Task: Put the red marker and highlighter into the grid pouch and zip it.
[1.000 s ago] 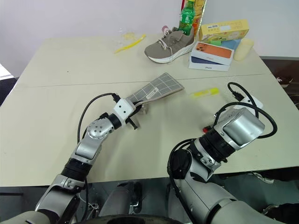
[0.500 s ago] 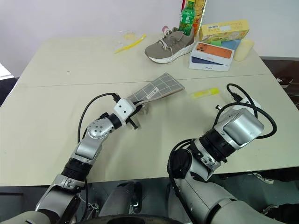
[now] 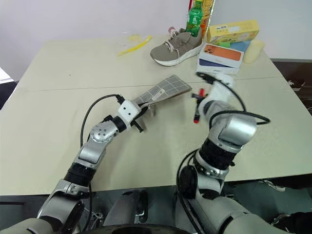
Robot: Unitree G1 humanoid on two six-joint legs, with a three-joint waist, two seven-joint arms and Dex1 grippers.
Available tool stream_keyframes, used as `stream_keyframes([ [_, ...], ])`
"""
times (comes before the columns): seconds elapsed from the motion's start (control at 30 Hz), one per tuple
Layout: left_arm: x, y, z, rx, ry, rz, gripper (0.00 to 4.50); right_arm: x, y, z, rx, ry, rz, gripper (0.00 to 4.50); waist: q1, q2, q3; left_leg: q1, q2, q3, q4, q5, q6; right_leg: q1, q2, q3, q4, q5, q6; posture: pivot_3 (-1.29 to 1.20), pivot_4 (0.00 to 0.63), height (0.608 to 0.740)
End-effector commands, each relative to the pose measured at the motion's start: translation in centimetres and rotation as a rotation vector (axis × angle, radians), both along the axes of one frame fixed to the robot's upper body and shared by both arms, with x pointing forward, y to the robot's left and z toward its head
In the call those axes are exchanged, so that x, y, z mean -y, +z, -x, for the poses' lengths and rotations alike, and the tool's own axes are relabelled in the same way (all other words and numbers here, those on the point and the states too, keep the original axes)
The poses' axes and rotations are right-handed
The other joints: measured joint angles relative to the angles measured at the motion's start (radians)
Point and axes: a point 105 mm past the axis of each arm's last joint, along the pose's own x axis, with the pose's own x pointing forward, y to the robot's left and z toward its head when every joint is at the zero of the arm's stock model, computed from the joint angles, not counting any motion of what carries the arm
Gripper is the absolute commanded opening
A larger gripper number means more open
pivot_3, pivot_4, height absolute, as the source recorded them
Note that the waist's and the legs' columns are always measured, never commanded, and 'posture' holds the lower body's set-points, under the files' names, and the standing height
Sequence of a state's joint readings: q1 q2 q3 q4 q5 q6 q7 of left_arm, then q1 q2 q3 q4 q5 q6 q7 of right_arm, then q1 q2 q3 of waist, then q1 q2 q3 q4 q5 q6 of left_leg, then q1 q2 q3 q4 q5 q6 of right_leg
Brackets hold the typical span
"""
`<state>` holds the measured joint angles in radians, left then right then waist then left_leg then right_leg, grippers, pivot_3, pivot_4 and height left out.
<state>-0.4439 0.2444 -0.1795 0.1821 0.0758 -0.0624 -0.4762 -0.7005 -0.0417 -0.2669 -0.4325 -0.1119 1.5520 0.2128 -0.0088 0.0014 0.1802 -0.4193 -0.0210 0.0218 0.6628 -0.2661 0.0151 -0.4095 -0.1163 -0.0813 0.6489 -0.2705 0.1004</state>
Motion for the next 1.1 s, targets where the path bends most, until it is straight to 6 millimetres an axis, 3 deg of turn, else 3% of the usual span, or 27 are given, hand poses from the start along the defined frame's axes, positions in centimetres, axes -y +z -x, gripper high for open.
stream_keyframes([
  [0.03, -2.0, 1.8, -0.6, 0.053, 0.021, 0.008, 0.00, -3.3, 4.5, 1.2, 0.334, 0.374, 0.453, 0.25, -0.003, 0.001, 0.001, -0.002, -0.002, 0.000, 0.002, -0.001, 0.002, -0.001, -0.001, 0.000, -0.001, 0.000, 0.000, 0.00, 0.150, 0.740],
  [0.17, -3.7, 2.3, -1.1, 0.055, 0.029, -0.022, 0.00, -3.9, 3.6, 2.5, 0.468, 0.639, 0.905, 0.25, -0.006, -0.001, 0.002, -0.001, -0.002, 0.000, 0.002, -0.002, 0.004, 0.000, -0.002, 0.001, -0.002, 0.000, 0.004, 0.00, 0.150, 0.740],
  [0.27, -4.1, 2.3, -0.9, 0.035, -0.007, -0.042, 0.00, -3.6, 2.8, 2.6, 0.483, 0.740, 1.047, 0.25, -0.007, -0.001, 0.002, -0.001, -0.001, 0.001, 0.002, -0.002, 0.003, 0.000, -0.001, 0.000, -0.002, -0.001, 0.005, 0.00, 0.150, 0.740],
  [0.67, -3.8, 2.1, 0.5, -0.015, -0.100, -0.028, 0.00, -2.4, 2.7, 1.4, 0.509, 0.758, 1.176, 0.25, 0.005, -0.002, 0.003, -0.001, -0.001, 0.001, 0.004, -0.001, 0.002, 0.002, -0.002, 0.000, -0.002, -0.001, 0.005, 0.00, 0.150, 0.740],
  [1.1, -2.8, 1.4, 1.7, -0.034, -0.175, -0.086, 0.00, -2.6, 2.2, 1.0, 0.510, 0.778, 1.265, 0.25, 0.013, -0.002, 0.003, -0.001, -0.001, 0.001, 0.004, -0.001, 0.001, 0.002, -0.002, 0.000, -0.002, -0.001, 0.005, 0.00, 0.150, 0.740],
])
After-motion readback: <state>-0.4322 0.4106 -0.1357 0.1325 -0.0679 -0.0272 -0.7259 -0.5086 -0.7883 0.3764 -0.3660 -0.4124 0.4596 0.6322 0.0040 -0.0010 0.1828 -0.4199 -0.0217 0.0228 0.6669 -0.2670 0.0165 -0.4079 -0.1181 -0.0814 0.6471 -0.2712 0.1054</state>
